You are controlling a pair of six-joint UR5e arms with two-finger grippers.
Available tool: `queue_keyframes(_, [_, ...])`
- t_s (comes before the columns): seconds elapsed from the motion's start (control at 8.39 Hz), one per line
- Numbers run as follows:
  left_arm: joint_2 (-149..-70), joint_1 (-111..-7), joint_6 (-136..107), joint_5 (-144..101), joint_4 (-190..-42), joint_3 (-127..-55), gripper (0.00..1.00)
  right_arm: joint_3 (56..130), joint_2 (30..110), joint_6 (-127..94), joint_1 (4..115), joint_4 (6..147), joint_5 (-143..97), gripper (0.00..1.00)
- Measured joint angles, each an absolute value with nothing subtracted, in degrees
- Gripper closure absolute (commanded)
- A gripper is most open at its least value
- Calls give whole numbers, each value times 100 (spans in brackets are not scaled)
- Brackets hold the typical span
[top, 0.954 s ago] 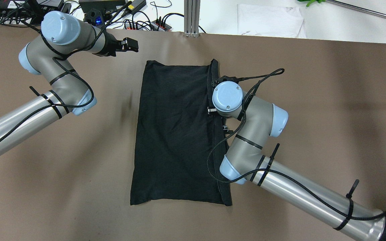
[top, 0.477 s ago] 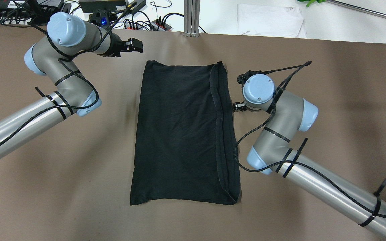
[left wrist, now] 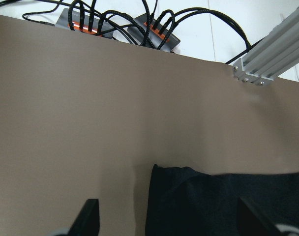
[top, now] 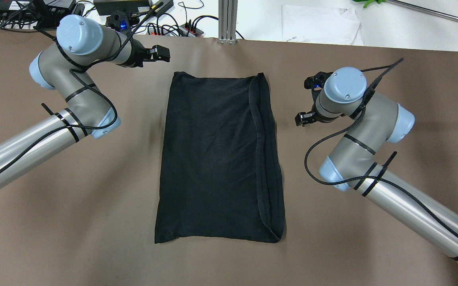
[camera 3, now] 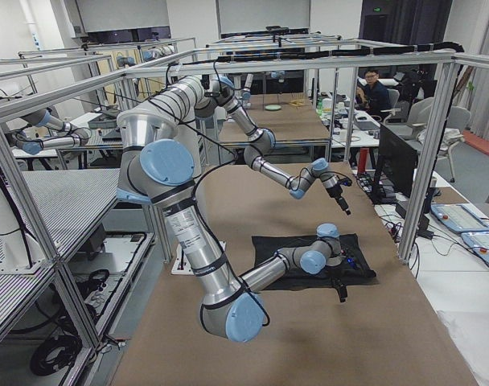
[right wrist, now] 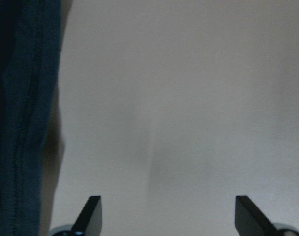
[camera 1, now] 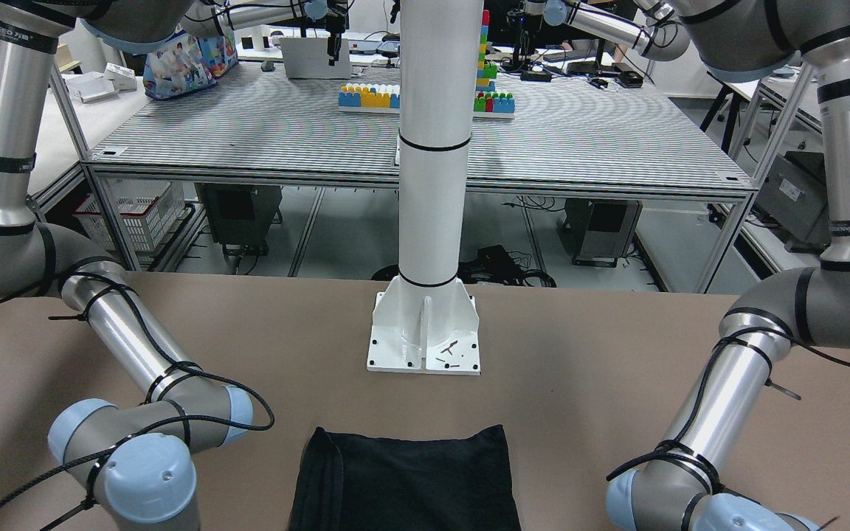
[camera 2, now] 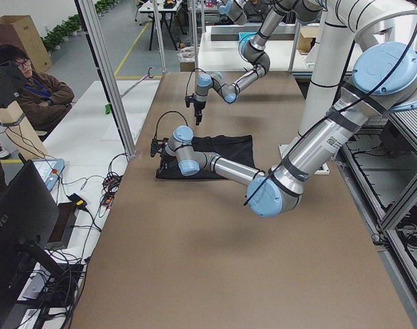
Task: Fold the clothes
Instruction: 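Lower the right gripper to the folded edge farthest from the robot and grasp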
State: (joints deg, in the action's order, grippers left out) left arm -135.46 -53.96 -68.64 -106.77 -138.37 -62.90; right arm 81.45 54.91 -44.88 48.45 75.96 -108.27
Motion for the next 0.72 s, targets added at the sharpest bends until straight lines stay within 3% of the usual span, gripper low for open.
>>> queue_keyframes(0.72, [-13495, -5403, -6839, -10687, -13851, -6288, 0, 8172, 4872, -5735, 3892, 7989, -10171, 5])
